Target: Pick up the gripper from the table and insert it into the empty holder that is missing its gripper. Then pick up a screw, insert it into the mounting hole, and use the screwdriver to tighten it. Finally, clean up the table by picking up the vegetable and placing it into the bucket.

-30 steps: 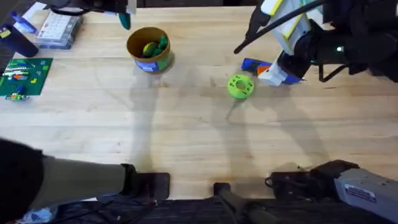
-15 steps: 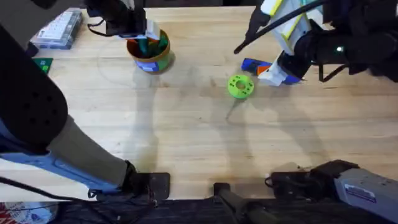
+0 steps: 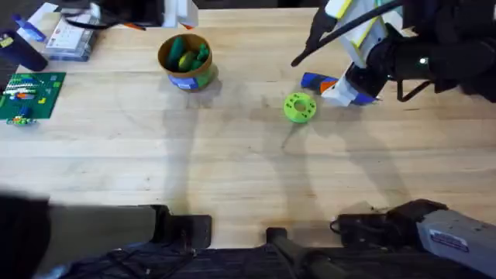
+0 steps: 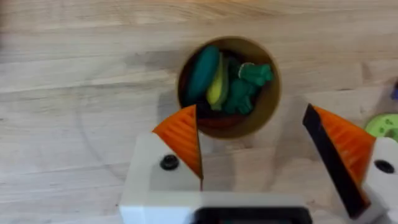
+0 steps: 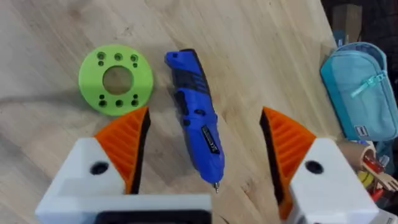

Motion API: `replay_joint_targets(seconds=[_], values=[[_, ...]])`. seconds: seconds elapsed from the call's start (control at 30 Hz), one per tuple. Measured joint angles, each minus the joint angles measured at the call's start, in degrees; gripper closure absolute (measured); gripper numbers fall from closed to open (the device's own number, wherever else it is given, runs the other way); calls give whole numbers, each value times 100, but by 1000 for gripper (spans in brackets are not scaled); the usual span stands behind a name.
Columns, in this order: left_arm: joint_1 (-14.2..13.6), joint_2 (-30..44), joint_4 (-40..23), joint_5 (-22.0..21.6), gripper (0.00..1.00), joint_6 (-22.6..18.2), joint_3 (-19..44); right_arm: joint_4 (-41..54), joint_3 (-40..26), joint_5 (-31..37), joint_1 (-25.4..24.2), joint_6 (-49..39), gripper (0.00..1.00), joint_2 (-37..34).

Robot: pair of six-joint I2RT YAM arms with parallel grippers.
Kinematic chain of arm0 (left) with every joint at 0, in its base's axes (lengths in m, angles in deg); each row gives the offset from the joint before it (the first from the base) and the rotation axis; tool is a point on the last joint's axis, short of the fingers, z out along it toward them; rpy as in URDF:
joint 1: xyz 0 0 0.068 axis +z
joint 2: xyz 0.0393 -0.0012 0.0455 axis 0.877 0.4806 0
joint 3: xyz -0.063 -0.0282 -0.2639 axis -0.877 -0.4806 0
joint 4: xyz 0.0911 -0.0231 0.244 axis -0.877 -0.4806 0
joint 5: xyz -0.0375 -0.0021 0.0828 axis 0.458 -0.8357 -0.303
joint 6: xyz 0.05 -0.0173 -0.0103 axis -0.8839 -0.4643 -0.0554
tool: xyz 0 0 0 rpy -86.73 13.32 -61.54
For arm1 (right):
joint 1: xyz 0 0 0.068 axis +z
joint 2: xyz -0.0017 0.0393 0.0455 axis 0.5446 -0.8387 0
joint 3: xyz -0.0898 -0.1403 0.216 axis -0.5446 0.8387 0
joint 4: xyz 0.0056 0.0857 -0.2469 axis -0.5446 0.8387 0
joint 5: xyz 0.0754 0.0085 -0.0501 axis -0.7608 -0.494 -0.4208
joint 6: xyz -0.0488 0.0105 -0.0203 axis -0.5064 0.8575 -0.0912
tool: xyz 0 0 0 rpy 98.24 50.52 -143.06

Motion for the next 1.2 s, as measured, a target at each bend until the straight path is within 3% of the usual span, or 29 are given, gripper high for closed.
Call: replay_joint_targets(seconds=[0.37, 1.2], values=[[0, -1694, -1012, 684, 35, 2, 7, -14, 0, 0, 0, 0, 13, -5], [0, -1748, -1234, 714, 35, 0, 7, -21, 0, 0, 0, -4, 13, -4]])
